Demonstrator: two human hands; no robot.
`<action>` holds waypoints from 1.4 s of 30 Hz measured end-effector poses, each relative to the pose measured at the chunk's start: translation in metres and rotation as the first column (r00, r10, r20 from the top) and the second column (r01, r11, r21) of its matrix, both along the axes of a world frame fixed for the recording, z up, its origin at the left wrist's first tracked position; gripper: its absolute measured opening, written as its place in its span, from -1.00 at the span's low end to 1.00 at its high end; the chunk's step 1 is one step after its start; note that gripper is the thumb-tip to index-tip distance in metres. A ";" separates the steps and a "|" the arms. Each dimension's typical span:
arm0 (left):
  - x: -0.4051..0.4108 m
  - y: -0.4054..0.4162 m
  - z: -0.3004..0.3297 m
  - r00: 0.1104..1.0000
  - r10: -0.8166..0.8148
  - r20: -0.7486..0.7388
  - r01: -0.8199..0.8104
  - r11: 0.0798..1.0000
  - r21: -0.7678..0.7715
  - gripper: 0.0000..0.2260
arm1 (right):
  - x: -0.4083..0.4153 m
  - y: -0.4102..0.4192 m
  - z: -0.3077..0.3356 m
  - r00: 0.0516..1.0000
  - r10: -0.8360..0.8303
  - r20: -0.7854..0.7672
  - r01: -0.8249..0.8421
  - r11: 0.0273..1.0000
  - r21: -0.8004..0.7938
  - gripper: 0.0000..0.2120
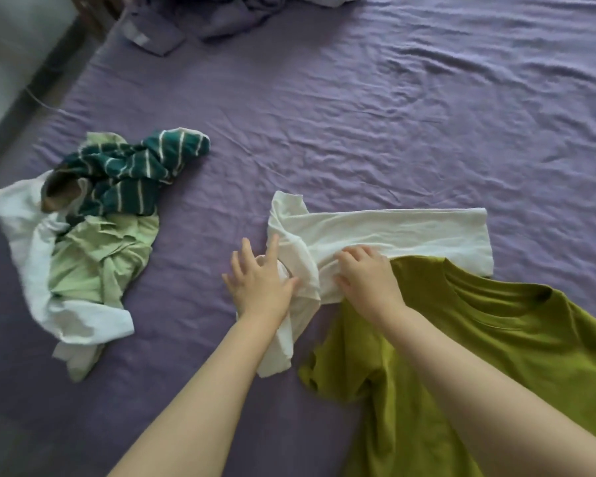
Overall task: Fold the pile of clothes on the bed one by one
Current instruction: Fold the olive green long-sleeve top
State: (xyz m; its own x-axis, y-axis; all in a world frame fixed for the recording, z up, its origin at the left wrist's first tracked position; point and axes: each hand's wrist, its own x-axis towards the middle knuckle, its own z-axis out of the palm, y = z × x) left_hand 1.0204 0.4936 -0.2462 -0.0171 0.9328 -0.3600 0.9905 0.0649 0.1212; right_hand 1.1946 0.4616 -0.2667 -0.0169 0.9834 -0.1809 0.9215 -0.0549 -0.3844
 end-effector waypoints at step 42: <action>0.034 -0.072 -0.020 0.956 -0.097 0.275 0.197 0.911 -0.362 -0.67 | 0.046 -0.087 0.006 0.910 -0.351 -0.221 0.337 0.936 -0.100 -0.74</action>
